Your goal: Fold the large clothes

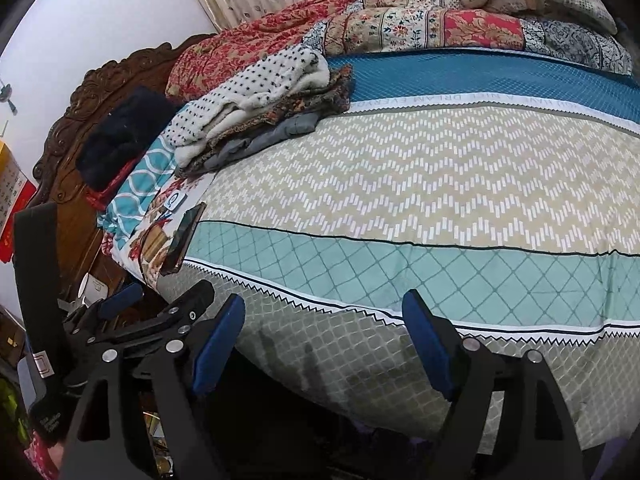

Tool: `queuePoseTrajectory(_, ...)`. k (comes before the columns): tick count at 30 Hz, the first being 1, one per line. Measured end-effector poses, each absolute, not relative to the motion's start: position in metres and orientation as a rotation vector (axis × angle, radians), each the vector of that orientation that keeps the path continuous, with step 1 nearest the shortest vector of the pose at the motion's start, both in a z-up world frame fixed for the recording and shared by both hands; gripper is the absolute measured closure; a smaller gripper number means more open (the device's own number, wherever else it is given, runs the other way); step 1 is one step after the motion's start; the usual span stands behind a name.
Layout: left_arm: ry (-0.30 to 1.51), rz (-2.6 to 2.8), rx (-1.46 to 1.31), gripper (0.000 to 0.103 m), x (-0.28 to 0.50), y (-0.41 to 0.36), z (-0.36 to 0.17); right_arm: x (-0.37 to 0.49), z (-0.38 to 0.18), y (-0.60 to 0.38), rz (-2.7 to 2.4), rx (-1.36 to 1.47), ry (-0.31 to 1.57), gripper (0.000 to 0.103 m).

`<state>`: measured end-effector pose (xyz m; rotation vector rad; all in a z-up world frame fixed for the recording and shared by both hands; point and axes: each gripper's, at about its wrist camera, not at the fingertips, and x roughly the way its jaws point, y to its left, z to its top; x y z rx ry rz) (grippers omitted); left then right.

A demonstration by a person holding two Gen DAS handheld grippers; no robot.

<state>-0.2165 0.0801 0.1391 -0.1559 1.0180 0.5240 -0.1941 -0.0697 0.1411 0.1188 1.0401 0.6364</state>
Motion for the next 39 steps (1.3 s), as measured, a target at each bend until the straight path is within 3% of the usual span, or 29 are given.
queuePoseTrajectory(20, 1.075, 0.499, -0.216, 0.006, -0.214, 0.094, 0.120, -0.190, 0.130, -0.057, 0.600, 0.036, 1.081, 0.091)
queuePoseTrajectory(39, 0.999, 0.523, -0.302, 0.006, -0.228, 0.107, 0.130, -0.192, 0.129, -0.054, 0.576, -0.030, 1.071, 0.091)
